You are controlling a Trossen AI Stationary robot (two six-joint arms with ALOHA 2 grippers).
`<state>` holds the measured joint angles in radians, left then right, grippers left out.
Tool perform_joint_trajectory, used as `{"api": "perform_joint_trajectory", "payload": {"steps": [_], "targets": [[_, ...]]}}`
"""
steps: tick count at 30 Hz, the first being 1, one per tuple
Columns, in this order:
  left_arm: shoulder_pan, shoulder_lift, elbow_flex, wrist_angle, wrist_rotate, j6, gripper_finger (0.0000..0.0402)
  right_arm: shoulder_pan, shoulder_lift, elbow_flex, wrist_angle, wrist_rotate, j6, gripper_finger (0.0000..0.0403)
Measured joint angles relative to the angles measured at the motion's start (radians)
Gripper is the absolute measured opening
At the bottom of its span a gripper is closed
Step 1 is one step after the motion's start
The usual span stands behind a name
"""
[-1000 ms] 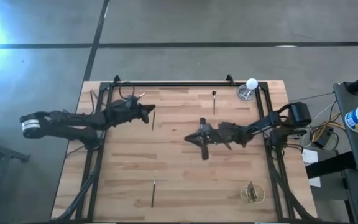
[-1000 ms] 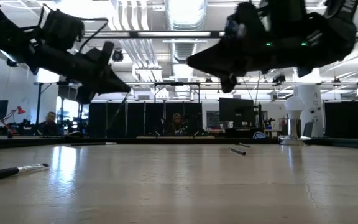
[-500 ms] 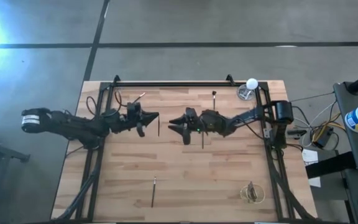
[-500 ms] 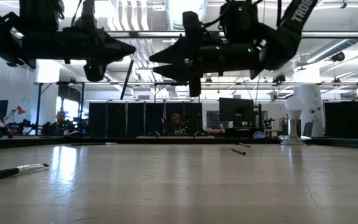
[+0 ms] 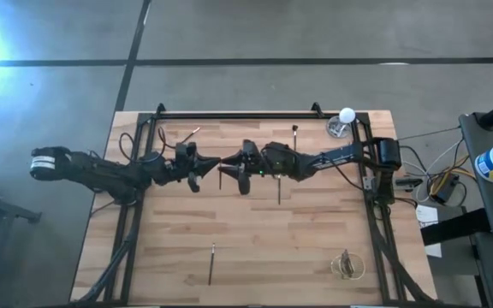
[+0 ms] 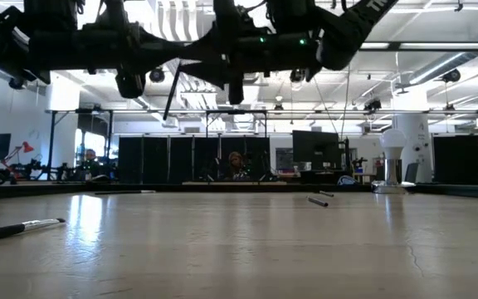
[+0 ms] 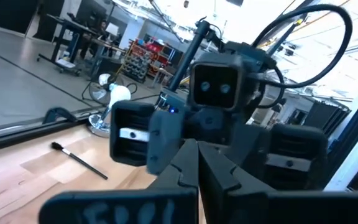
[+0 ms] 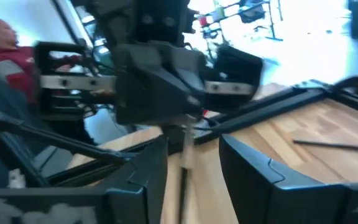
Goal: Pick & Place Makeup Brushes
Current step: Put the eyeshadow brush into the makeup brush holder
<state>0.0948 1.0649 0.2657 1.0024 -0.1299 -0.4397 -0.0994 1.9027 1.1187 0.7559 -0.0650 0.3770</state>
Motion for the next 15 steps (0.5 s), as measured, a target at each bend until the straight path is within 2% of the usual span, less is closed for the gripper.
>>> {"api": "perform_joint_trajectory", "payload": {"steps": [4, 11, 15], "targets": [[-0.002, 0.0, 0.0, 0.001, 0.0, 0.0, 0.0, 0.001, -0.001, 0.006, 0.01, -0.004, -0.003, 0.0111], [-0.01, 0.0, 0.0, 0.017, 0.001, 0.008, 0.0, 0.001, -0.001, -0.003, 0.01, -0.006, -0.003, 0.0029], [-0.014, 0.0, 0.0, 0.018, 0.001, 0.021, 0.0, 0.006, -0.001, -0.003, 0.009, -0.021, -0.012, 0.0016]]}}
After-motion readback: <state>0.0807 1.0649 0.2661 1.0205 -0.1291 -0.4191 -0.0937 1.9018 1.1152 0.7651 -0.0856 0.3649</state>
